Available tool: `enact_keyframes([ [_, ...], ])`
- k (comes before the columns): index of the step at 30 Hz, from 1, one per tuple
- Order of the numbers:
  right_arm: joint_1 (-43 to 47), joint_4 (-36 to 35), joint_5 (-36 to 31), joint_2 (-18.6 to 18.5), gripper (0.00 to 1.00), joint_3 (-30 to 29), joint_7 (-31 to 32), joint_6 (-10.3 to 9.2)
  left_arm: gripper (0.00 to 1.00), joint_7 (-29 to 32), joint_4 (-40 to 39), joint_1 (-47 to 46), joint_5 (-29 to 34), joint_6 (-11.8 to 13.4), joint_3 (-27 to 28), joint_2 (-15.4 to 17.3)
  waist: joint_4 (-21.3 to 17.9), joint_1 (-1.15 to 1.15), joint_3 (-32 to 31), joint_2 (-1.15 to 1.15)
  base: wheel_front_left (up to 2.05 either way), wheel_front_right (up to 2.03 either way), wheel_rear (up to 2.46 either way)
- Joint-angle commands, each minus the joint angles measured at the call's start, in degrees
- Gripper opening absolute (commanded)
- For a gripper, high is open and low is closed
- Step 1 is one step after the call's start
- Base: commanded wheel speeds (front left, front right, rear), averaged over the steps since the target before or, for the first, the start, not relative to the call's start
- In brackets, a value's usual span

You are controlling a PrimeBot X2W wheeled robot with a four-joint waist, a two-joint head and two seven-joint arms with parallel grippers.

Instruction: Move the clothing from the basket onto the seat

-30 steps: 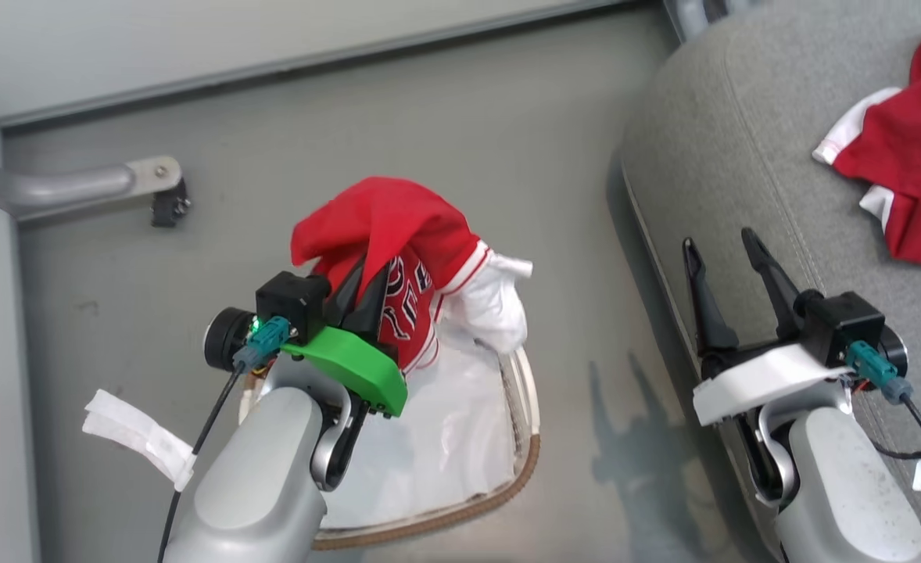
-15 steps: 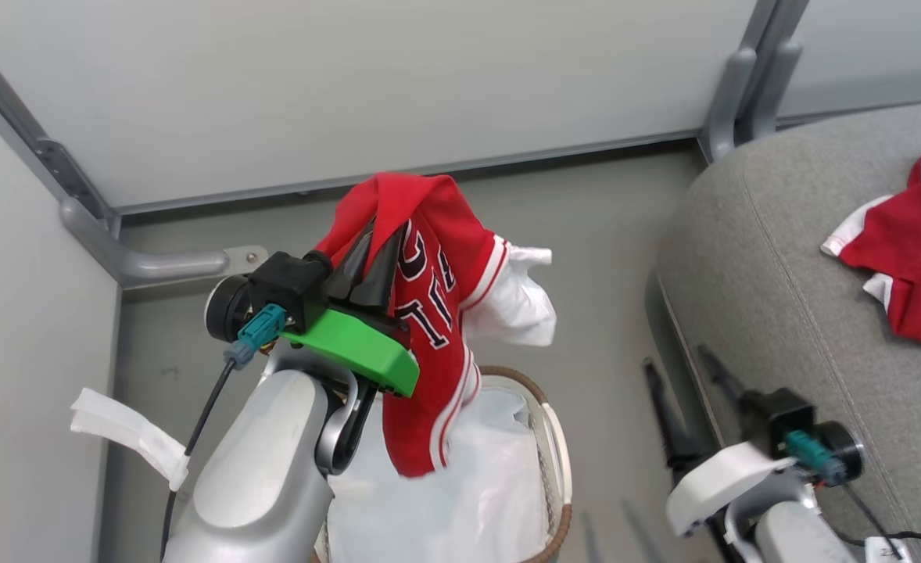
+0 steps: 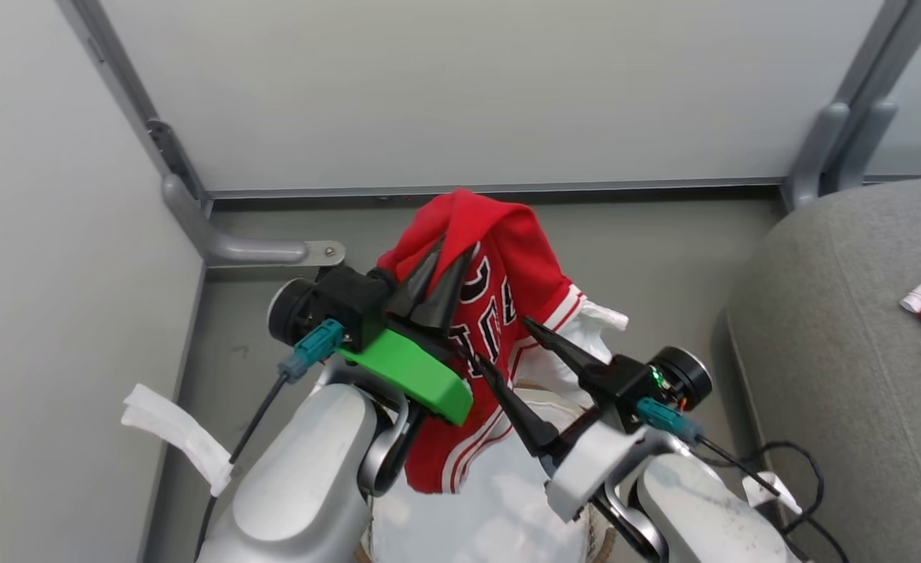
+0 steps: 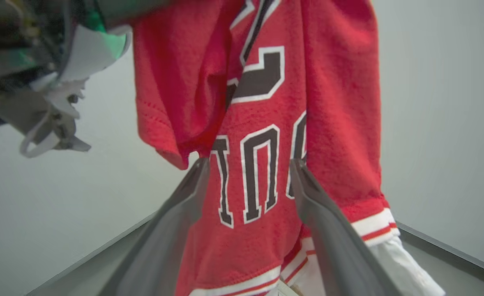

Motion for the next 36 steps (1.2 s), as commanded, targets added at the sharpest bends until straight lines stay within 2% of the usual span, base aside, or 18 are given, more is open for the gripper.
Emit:
enact_keyframes([
  [1, -1.4, 1.5, -0.9, -0.2, 1.0, 0.4, -0.1, -0.08, 0.0, 0.0, -0.3, -1.1, -0.4, -0.1, -0.8, 0.1, 2.5, 0.0, 0.3, 0.0, 0.0, 0.0, 0.0],
  [6, -5.1, 7.1, -3.9, 0.4, 1.0, 0.6, -0.1, -0.08, 0.0, 0.0, -0.7, -1.6, -2.5, 0.3, -4.0, 0.1, 4.4, 0.0, 0.6, 0.0, 0.0, 0.0, 0.0],
  [13, -8.1, 12.1, -1.6, 0.4, 1.0, 1.5, -0.1, -0.08, 0.0, 0.0, -2.1, -2.7, -4.3, 0.8, -8.1, 0.1, 6.8, 0.0, 1.0, 0.0, 0.0, 0.0, 0.0],
  [14, -8.5, 12.8, -1.1, 0.4, 0.82, 2.0, -0.1, -0.08, 0.0, 0.0, -2.3, -2.8, -4.9, 0.8, -8.7, 0.1, 7.1, 0.0, 1.0, 0.0, 0.0, 0.0, 0.0],
  [15, -8.7, 13.4, -0.3, 0.4, 0.22, 2.3, -0.1, -0.08, 0.0, 0.0, -2.4, -2.9, -5.1, 0.9, -9.2, 0.1, 7.4, 0.0, 1.0, 0.0, 0.0, 0.0, 0.0],
  [16, -9.2, 13.6, 0.4, 0.4, 0.0, 2.7, -0.1, -0.08, 0.0, 0.0, -2.5, -3.0, -5.4, 1.1, -9.6, 0.1, 7.6, 0.0, 1.1, 0.0, 0.0, 0.0, 0.0],
  [22, -9.2, 14.0, 2.9, 0.4, 0.0, 3.6, -0.1, -0.08, 0.0, 0.0, -2.4, -3.0, -6.1, 1.8, -10.1, 0.1, 8.0, 0.0, 1.3, 0.0, 0.0, 0.0, 0.0],
  [36, -8.7, 12.6, 2.8, 0.4, 0.0, 3.2, -0.1, -0.08, 0.0, -0.1, -4.2, -2.8, -4.5, 2.5, -7.6, 0.1, 6.1, 0.0, 1.7, 0.0, 0.0, 0.0, 0.0],
])
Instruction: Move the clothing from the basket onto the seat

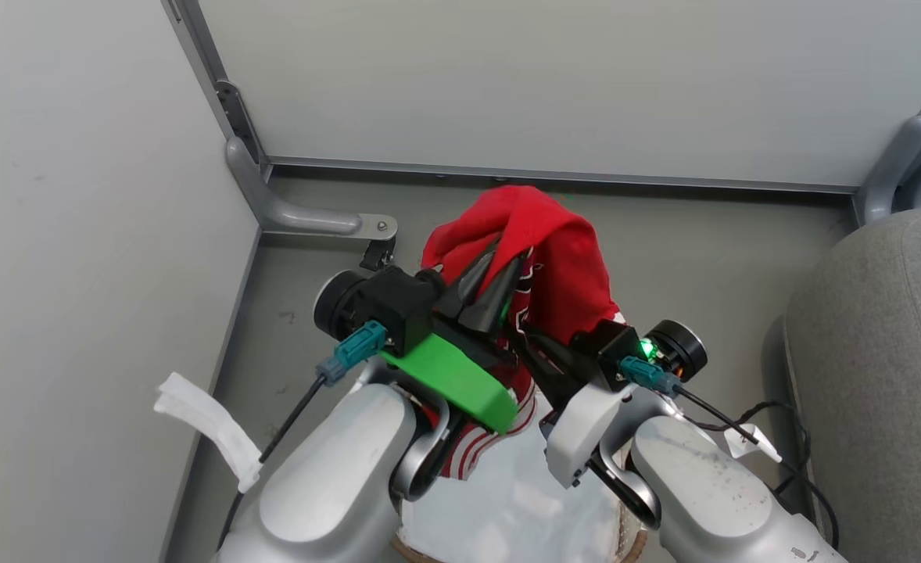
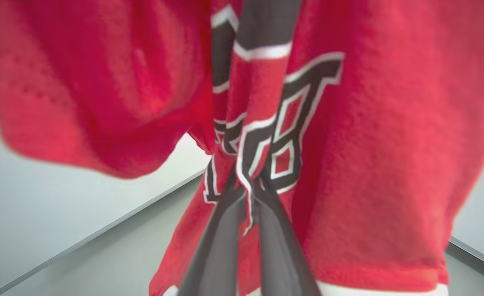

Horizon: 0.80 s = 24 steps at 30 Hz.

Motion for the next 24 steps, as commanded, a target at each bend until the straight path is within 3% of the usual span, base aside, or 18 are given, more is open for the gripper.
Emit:
enact_keyframes([
  [1, 0.3, -0.3, -0.2, -0.3, 0.0, -0.2, -0.1, -0.08, 1.0, -0.1, -0.9, -0.1, 0.5, 0.4, 1.0, 0.0, -0.5, 0.0, 0.2, 0.0, 0.0, 0.0, 0.0],
  [7, 1.9, -4.8, -0.1, -0.3, 0.0, -1.4, -0.1, -0.08, 1.0, 0.0, 1.5, 1.8, 4.6, 0.6, 4.9, 0.1, -7.2, 0.0, 0.6, 0.0, 0.0, 0.0, 0.0],
  [17, 3.7, -13.3, -1.3, -0.2, 0.0, -4.4, -0.1, -0.08, 1.0, 0.0, 3.1, 6.6, 12.1, -1.3, 15.4, 0.1, -27.4, 0.0, 3.4, 0.0, 0.0, 0.0, 0.0],
  [24, 3.8, -15.8, -2.3, -0.1, 0.0, -5.9, -0.1, -0.08, 1.0, 0.0, 3.1, 8.8, 14.1, -2.1, 18.2, 0.1, -39.0, 0.0, 5.0, 0.0, 0.0, 0.0, 0.0],
])
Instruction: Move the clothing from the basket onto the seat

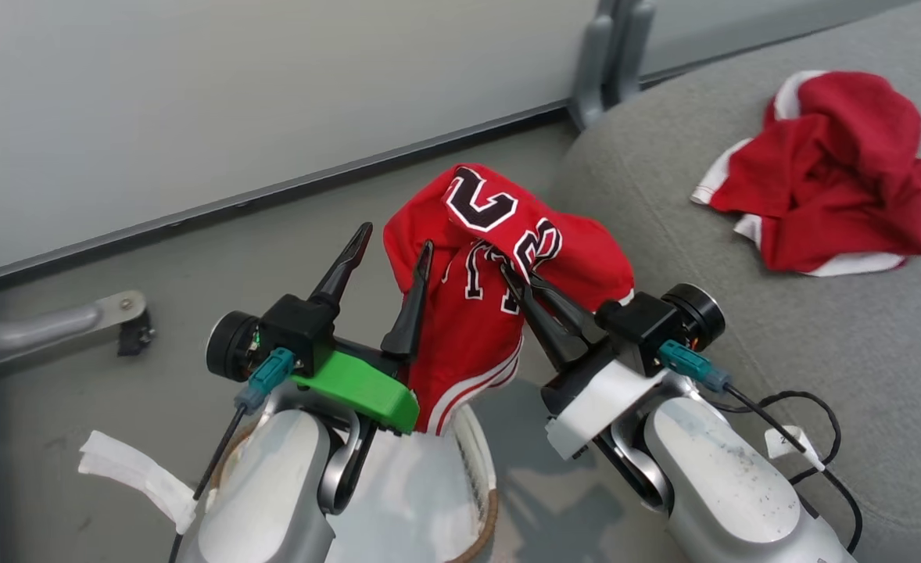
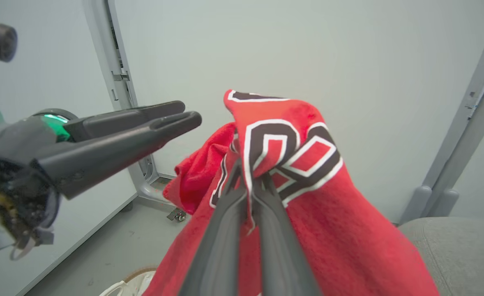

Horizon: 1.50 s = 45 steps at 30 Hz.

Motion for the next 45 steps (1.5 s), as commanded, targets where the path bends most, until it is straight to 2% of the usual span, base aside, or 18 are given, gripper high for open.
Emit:
enact_keyframes([
  [1, 0.6, -0.5, -0.4, 0.1, 0.0, -0.4, 0.0, -0.08, 1.0, 0.0, 0.1, 1.1, 0.0, -0.3, 0.3, 0.3, -13.9, 0.0, 3.0, 0.0, 0.0, 0.0, 0.0],
  [5, 0.5, -1.6, -1.2, 0.0, 0.0, -2.4, -0.1, -0.08, 1.0, 0.0, -0.2, 1.3, 0.4, -0.4, -0.1, 0.3, -16.8, 0.0, 3.8, 0.0, 0.0, 0.0, 0.0],
  [10, -2.6, -3.6, -2.8, -0.8, 0.0, -7.2, -0.1, -0.08, 1.0, 0.0, -1.1, 1.5, 1.4, -0.4, -0.2, 0.3, -18.2, 0.0, 5.6, 0.0, 0.0, 0.0, 0.0],
  [16, -11.3, -5.1, -6.3, -8.5, 0.0, -15.6, -0.1, -0.08, 1.0, 0.0, -0.7, -0.9, 2.3, -0.4, -2.8, 0.5, -16.8, 0.0, 10.6, 0.0, 0.0, 0.0, 0.0],
  [21, -19.5, -3.0, -9.3, -14.7, 0.0, -22.6, 0.0, -0.08, 1.0, 0.0, -0.4, -3.1, 2.4, -0.4, -4.8, 1.5, -14.7, 0.0, 15.7, 0.0, 0.0, 0.0, 0.0],
  [24, -23.7, -0.7, -11.8, -17.9, 0.0, -24.7, 0.0, -0.08, 1.0, 0.0, -0.4, -4.7, 2.3, -0.4, -5.1, 2.3, -12.9, 0.0, 18.8, 0.0, 0.0, 0.0, 0.0],
  [27, -26.7, 3.8, -13.4, -18.8, 0.0, -27.0, 0.0, -0.08, 1.0, 0.0, 0.0, -5.9, 2.7, -0.4, -5.3, 3.2, -11.5, 0.0, 21.3, 0.0, 0.0, 0.0, 0.0],
  [35, -28.3, 18.4, -18.7, -16.2, 0.0, -35.7, 0.0, -0.09, 1.0, 0.0, 0.5, -8.5, 2.8, -0.4, -5.0, 4.0, -7.6, 0.0, 25.0, 0.0, 0.0, 0.0, 0.0],
  [37, -26.9, 20.8, -19.7, -15.2, 0.47, -38.5, 0.0, -0.09, 1.0, 0.0, 0.3, -8.5, 2.6, -0.4, -3.6, 3.6, -6.9, 0.0, 25.0, 0.0, 0.0, 0.0, 0.0],
  [38, -26.2, 21.7, -20.3, -14.7, 1.0, -40.2, 0.0, -0.09, 1.0, 0.0, 0.3, -8.3, 3.1, -0.4, -3.5, 3.6, -6.7, 0.0, 24.9, 0.0, 0.0, 0.0, 0.0],
  [42, -23.0, 21.7, -22.2, -12.3, 1.0, -45.8, 0.0, -0.08, 1.0, 0.0, 0.6, -6.5, 3.5, -0.4, -1.3, 3.2, -6.1, 0.0, 23.3, 0.0, 0.0, 0.0, 0.0],
  [45, -19.7, 19.3, -22.1, -10.9, 1.0, -47.6, 0.0, -0.09, 1.0, 0.0, 0.3, -5.2, 4.0, -0.4, 1.0, 2.7, -5.7, 0.0, 21.4, 0.0, 0.0, 0.0, 0.0],
])
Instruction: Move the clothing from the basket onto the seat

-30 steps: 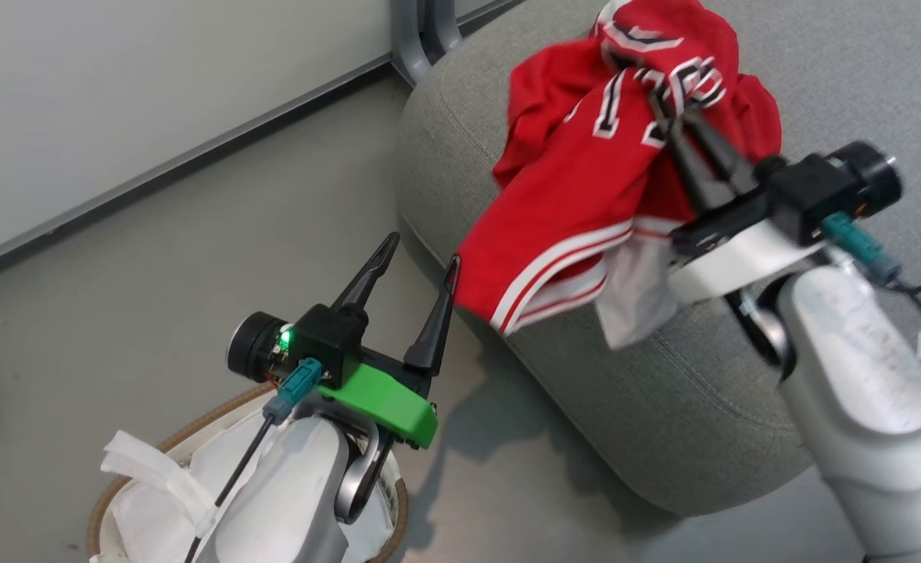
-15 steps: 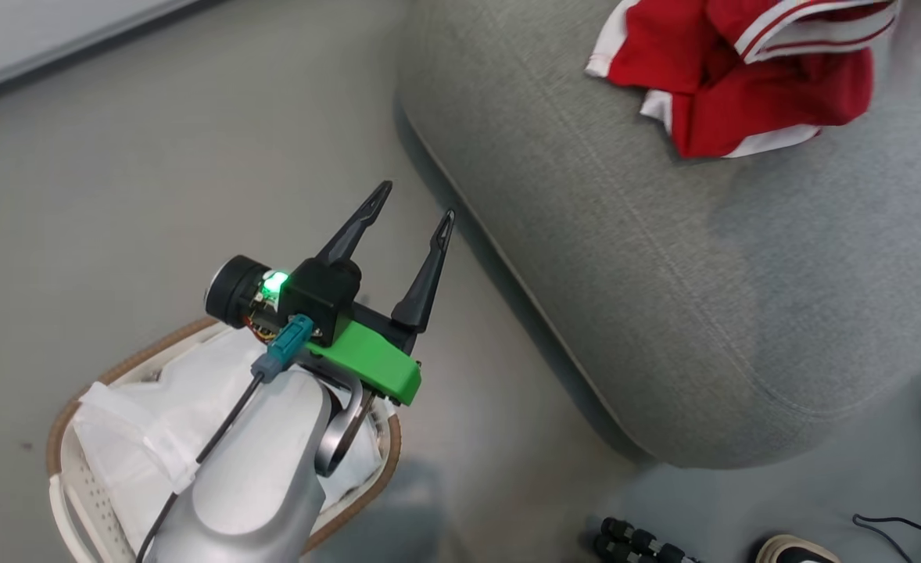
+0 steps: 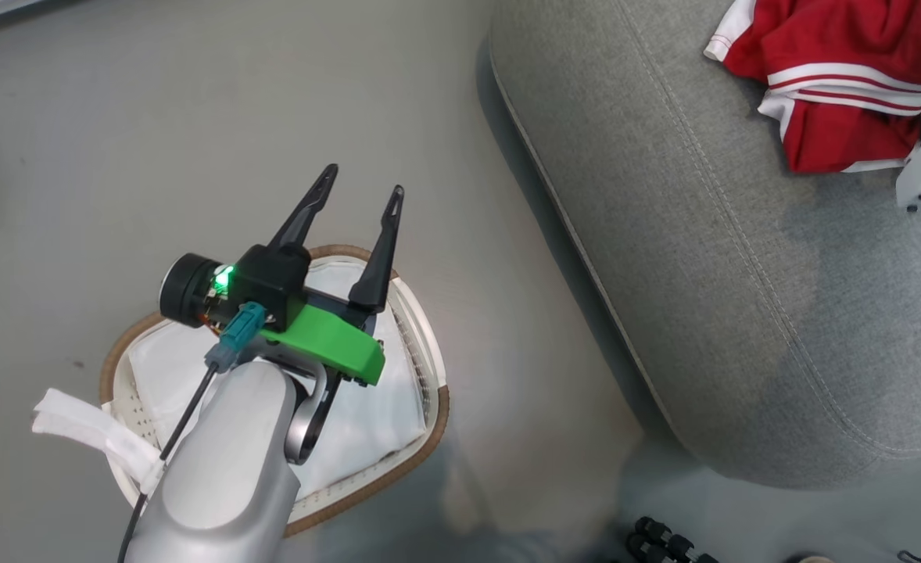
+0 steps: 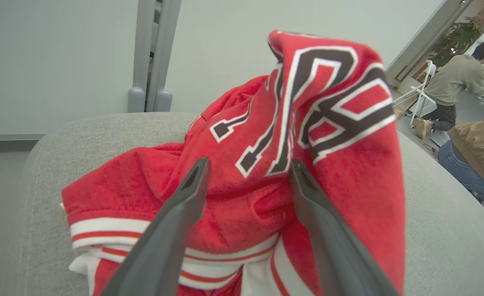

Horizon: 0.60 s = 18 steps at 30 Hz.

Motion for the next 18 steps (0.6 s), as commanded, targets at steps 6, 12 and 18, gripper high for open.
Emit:
enact_keyframes([
  [6, 8.8, -9.7, 4.2, 1.3, 1.0, 0.2, 0.0, -0.1, 1.0, 0.0, -1.1, 4.4, 1.4, 0.2, 6.9, -1.2, 2.2, -0.01, -6.2, 0.0, 0.0, 0.0, 0.0],
  [12, 14.6, -16.7, 8.4, 3.3, 1.0, 5.8, 0.0, -0.09, 1.0, 0.0, -2.9, 9.2, 2.7, 0.7, 14.1, -2.2, 5.9, -0.01, -10.2, 0.0, 0.0, 0.0, 0.0],
  [18, 18.7, -18.8, 11.5, 5.8, 1.0, 12.7, 0.0, -0.09, 1.0, 0.0, -3.8, 12.9, 4.5, 1.7, 19.9, -2.7, 11.2, -0.01, -13.4, 0.0, 0.0, 0.0, 0.0],
])
